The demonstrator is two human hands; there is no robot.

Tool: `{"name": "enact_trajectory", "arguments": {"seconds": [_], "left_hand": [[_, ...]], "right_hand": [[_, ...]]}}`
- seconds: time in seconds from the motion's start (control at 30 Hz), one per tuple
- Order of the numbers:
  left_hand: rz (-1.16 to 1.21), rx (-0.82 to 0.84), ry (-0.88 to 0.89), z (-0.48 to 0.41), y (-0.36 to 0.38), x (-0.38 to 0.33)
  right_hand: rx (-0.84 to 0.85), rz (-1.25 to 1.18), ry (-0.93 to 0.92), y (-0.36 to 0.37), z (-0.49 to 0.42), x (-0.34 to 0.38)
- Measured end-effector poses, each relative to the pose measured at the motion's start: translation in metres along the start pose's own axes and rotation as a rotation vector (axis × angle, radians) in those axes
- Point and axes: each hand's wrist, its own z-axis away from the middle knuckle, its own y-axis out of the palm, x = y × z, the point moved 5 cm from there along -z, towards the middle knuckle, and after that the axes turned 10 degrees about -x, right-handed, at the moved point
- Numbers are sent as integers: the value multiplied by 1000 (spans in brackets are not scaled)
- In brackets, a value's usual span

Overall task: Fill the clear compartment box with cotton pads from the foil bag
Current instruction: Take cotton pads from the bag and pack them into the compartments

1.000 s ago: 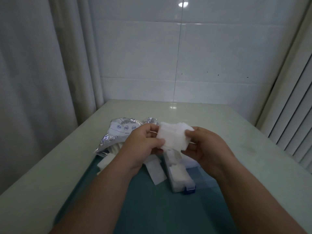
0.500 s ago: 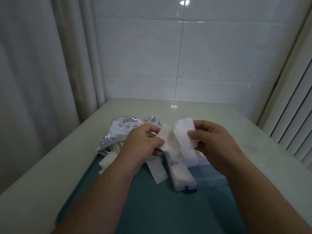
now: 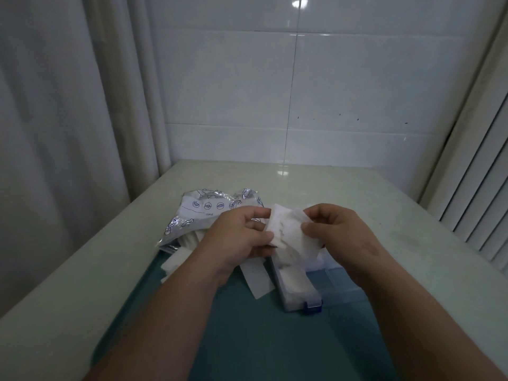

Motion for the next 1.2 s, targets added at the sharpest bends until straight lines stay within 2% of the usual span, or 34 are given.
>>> {"name": "enact_trajectory", "arguments": {"seconds": [0.1, 1.2], "left_hand": [[-74, -4, 32, 1, -1, -1], [-45, -64, 30, -1, 0, 0]], "right_hand": [[-22, -18, 1, -1, 0, 0], [-2, -139, 22, 1, 4, 3]]}}
